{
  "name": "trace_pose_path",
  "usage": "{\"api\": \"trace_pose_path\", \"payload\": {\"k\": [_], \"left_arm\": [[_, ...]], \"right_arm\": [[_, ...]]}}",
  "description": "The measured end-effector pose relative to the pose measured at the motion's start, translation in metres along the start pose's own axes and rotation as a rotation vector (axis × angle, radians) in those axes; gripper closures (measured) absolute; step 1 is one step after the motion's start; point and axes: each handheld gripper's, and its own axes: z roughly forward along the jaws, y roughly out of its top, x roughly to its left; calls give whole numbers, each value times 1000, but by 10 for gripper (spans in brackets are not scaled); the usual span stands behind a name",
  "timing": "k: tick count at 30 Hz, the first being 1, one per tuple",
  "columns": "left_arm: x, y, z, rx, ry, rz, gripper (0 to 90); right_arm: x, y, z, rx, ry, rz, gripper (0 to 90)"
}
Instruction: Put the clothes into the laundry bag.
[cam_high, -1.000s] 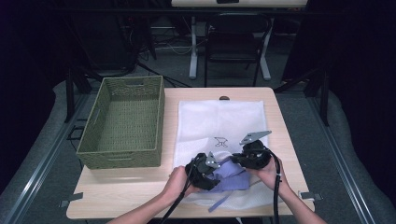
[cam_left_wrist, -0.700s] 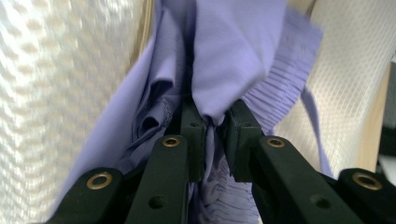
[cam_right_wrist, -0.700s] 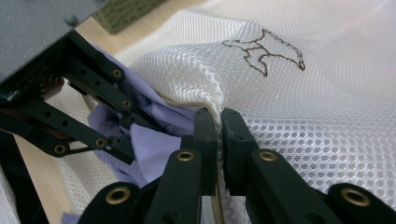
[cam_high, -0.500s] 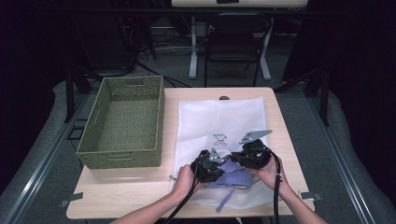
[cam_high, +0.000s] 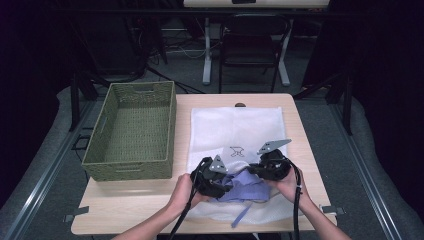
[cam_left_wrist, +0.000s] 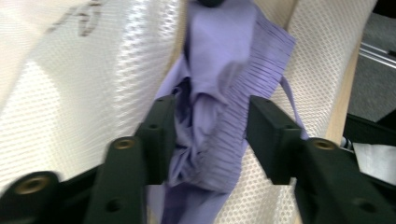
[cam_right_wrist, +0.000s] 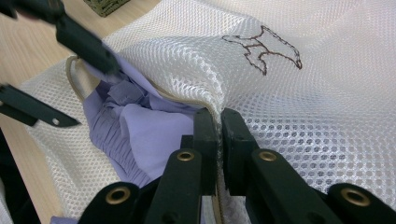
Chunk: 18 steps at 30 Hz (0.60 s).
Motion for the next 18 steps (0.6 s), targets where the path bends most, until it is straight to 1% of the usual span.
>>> {"api": "trace_pose_path", "payload": {"k": [1, 2, 3, 4, 5, 6, 8, 10, 11, 14, 17, 18], "left_arm": [[2, 0, -2, -2, 15, -10, 501], [3, -1, -4, 2, 35, -18, 471], [5, -1, -4, 0, 41, -20, 451], [7, -2, -4, 6, 52, -21, 452], [8, -3, -3, 16, 56, -29, 447], [10, -5, 0, 29, 50, -36, 450], [10, -9, 9, 60, 38, -27, 569], [6, -11, 18, 97, 25, -10, 663], [5, -12, 22, 108, 25, 1, 681], [4, -12, 29, 107, 25, 9, 778], [4, -12, 32, 98, 25, 9, 842], [5, -13, 34, 102, 20, 5, 855]], "right_arm": [[0, 0, 0, -1, -1, -1, 863], [0, 0, 0, -2, -2, -3, 862], [0, 0, 0, -2, 1, 1, 863], [0, -1, 0, 0, -1, 0, 862], [0, -1, 0, 1, -1, 1, 862], [-1, -2, 1, 1, -1, 1, 862], [-1, -2, 2, 4, 0, 4, 862], [-2, -2, 2, 4, 2, 6, 862], [-1, -2, 3, 4, 1, 6, 863], [-1, -1, 3, 7, 0, 5, 862], [-1, -2, 3, 7, 0, 6, 863], [-1, -2, 3, 6, 0, 6, 863]]}}
